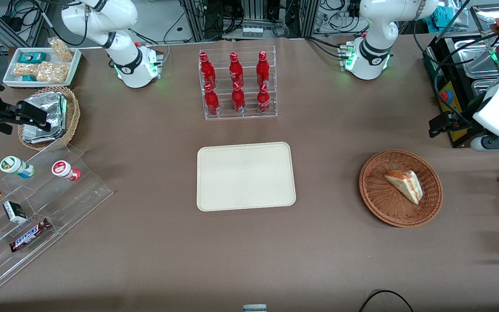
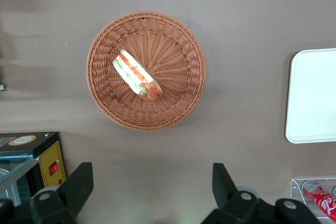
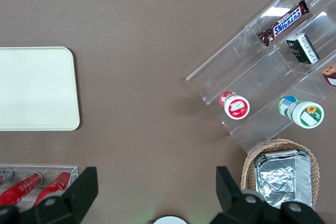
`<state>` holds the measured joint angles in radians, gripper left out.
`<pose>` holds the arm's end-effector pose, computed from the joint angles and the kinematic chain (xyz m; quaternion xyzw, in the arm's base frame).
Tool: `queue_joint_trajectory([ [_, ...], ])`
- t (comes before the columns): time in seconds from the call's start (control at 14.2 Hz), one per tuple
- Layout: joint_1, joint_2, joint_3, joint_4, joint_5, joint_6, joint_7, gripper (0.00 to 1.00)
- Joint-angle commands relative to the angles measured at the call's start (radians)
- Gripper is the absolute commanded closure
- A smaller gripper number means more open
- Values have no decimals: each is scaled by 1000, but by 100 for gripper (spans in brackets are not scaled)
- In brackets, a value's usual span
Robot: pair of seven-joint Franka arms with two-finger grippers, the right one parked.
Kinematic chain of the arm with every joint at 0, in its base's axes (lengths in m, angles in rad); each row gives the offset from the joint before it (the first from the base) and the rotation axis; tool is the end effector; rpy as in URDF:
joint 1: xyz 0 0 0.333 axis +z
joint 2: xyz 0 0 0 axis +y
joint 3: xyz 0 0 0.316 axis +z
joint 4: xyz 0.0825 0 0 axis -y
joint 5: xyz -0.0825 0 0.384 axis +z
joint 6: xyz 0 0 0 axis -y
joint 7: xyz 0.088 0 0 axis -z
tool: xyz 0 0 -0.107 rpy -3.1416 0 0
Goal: Place sandwich from basket to tray
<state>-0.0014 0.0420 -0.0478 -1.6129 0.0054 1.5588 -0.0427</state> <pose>0.5620 -0.0266 0.5803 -0.9988 0.0034 0.0479 0.0039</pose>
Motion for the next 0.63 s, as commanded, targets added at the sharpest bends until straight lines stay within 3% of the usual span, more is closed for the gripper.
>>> queue_joint_trajectory([
  [0.0, 9, 27, -3, -30, 15, -11, 11, 0],
  [0.14, 12, 51, 0, -94, 16, 68, 7, 0],
  [0.56, 107, 113, -1, -375, 7, 522, 3, 0],
])
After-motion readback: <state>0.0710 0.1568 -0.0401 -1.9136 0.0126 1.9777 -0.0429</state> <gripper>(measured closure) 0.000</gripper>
